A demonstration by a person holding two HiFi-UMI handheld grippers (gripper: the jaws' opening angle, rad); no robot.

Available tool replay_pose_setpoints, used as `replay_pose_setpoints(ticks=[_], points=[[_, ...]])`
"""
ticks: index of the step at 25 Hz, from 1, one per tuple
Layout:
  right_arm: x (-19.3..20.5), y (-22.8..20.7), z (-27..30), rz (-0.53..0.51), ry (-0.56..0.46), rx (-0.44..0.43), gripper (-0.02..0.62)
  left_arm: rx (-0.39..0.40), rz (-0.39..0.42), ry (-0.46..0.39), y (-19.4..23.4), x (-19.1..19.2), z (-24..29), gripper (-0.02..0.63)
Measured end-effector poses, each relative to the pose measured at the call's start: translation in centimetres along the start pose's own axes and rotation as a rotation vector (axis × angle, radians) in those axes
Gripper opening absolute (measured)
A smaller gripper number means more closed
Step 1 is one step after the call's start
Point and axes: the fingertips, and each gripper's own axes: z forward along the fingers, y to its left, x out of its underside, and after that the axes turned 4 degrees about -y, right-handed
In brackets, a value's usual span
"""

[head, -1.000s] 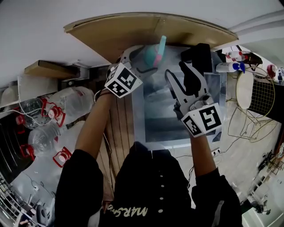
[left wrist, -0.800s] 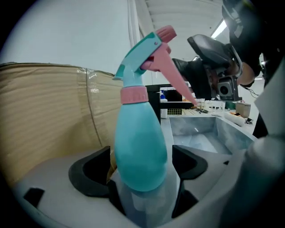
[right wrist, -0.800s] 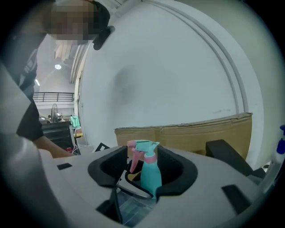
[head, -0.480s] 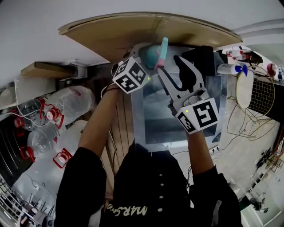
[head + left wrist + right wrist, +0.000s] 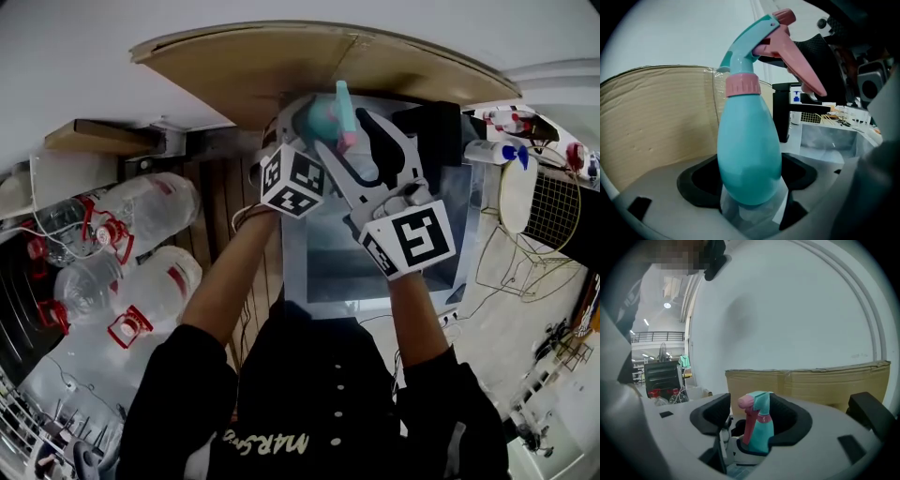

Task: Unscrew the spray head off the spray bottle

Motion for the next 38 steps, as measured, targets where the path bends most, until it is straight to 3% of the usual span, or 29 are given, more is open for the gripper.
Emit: replay_pose_setpoints(ticks=[3,5,9,12,20,23,27,33,38], points=[[0.6,-0.9,0.3,-0.026,0.024,0.055,0.223,-0.038,-0.020,0.001,-0.1,0.1,-0.2,0.413],[0.7,-1.3,0.3,-0.052,0.025,0.067,0.142,-0.039,-0.020,-0.004,-0.3,0.1,-0.1,0.413],[0.7,-1.2,0.3,-0.137,0.040,0.051,0.129,-0.020,-0.010,-0.014,-0.4,0.1,-0.2,0.411],[0.8,-1.6,0.0,-0.166,0.041,0.029,0.066,0.021,0.010,-0.021,-0.6,0.2,-0.3,0.408],[0.6,-1.4,-0.4,-0.238,0.082,-0.201,0.080,0.242,0.112,-0.061,-1.6,0.3,-1.0,0.408],[0.4,-1.1,-0.4,-0.268,0.076,-0.263,0.086,0.320,0.147,-0.072,-2.0,0.4,-1.2,0.408],[0.4,-1.1,-0.4,-0.286,0.086,-0.306,0.087,0.369,0.168,-0.074,-2.0,0.5,-1.4,0.408],[0.4,-1.1,-0.3,-0.273,0.096,-0.292,0.091,0.342,0.150,-0.072,-1.9,0.4,-1.4,0.408],[-0.1,-2.4,-2.1,-0.165,0.075,-0.112,0.255,0.184,0.079,-0.052,-1.4,0.4,-1.6,0.408]])
